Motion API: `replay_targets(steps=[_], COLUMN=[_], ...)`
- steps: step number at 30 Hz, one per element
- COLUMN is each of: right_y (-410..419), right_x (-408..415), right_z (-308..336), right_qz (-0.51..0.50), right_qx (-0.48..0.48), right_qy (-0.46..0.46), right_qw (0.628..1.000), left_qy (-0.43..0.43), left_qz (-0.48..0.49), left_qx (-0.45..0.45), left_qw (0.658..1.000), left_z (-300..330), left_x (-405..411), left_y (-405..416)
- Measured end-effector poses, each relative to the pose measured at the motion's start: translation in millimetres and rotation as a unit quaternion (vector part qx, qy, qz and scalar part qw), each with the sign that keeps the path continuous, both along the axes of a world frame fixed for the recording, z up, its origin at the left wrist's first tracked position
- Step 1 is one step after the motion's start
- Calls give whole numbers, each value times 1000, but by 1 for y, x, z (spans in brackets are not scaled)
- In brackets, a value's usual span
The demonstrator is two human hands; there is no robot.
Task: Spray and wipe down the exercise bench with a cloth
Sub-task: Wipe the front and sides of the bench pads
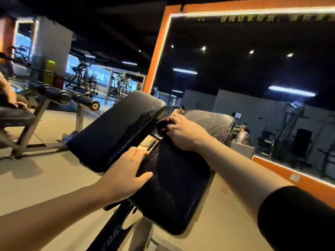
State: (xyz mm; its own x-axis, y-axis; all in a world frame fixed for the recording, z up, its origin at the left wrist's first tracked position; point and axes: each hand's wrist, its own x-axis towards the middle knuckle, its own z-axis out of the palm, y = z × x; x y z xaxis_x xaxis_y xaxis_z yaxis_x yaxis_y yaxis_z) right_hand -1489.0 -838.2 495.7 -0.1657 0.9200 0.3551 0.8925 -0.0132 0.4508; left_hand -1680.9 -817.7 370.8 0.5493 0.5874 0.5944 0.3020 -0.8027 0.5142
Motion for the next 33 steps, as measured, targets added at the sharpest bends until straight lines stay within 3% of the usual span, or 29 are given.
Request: replay_targets(steps=[4, 7, 12, 14, 21, 26, 29, 33], right_y=[-7, -15, -11, -11, -42, -62, -72, -86], right_x=[-71, -64, 0, -1, -106, -125, -99, -19], right_z=[-77, -73, 2, 4, -98, -134, -100, -26], right_qz=[86, 100, -98, -132, 24, 75, 51, -121], right_qx=[-82, -59, 72, 79, -16, -100, -35, 107], right_qy=[-81, -68, -23, -18, -55, -71, -26, 4], right_qw=[990, 991, 992, 988, 998, 990, 998, 987], left_qy=[-22, -34, -50, -43, -124, -136, -136, -103], left_qz=[43, 28, 12, 17, 96, 60, 16, -21], left_qx=[-34, -70, -103, -100, -90, -51, -43, -62], left_qw=[998, 997, 993, 994, 983, 988, 990, 992], left_z=[-17, -34, -44, -44, -36, -42, -45, -48], left_x=[-11, -20, -22, -24, -30, -36, -36, -33], left_y=[-4, -13, -18, -17, -12, -11, -11, -11])
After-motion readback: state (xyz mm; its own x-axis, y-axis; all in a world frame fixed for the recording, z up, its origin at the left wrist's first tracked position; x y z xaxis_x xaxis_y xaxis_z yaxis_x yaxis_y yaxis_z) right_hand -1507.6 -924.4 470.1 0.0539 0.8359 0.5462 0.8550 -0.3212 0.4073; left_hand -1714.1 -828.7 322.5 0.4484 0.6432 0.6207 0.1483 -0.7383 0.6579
